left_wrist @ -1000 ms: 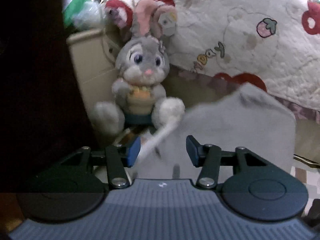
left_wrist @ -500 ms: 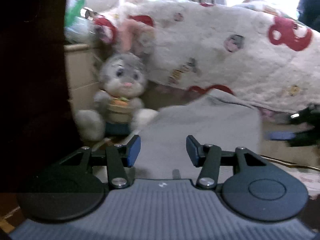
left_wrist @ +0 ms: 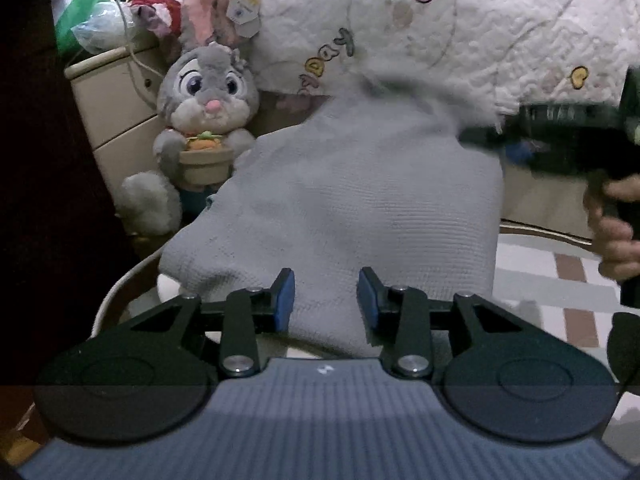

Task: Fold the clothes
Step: 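Lower the folded shirt onto the clothes stack and open both grippers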

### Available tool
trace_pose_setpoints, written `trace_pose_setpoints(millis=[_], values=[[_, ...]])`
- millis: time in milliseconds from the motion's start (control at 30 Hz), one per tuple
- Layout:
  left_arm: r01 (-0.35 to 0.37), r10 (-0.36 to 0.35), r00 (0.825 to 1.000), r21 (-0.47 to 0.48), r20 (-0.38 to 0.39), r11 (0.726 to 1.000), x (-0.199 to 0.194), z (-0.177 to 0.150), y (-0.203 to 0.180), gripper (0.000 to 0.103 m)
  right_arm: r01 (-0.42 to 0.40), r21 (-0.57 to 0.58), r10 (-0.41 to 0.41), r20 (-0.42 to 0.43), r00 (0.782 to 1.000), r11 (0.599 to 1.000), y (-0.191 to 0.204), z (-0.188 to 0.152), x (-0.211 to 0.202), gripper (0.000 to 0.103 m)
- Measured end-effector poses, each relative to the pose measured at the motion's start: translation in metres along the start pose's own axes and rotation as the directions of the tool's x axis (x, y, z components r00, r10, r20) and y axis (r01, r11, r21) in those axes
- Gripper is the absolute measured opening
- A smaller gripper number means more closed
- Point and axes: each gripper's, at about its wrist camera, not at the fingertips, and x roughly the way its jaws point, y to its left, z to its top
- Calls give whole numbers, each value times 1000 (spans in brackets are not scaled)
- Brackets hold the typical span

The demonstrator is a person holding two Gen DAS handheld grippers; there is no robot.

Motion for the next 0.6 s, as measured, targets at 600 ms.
trace_pose_setpoints(millis=[600], values=[[-106, 104, 992, -30, -71, 994, -6, 7, -14, 34, 221, -591, -233, 56, 971, 776, 62, 3, 39, 27]])
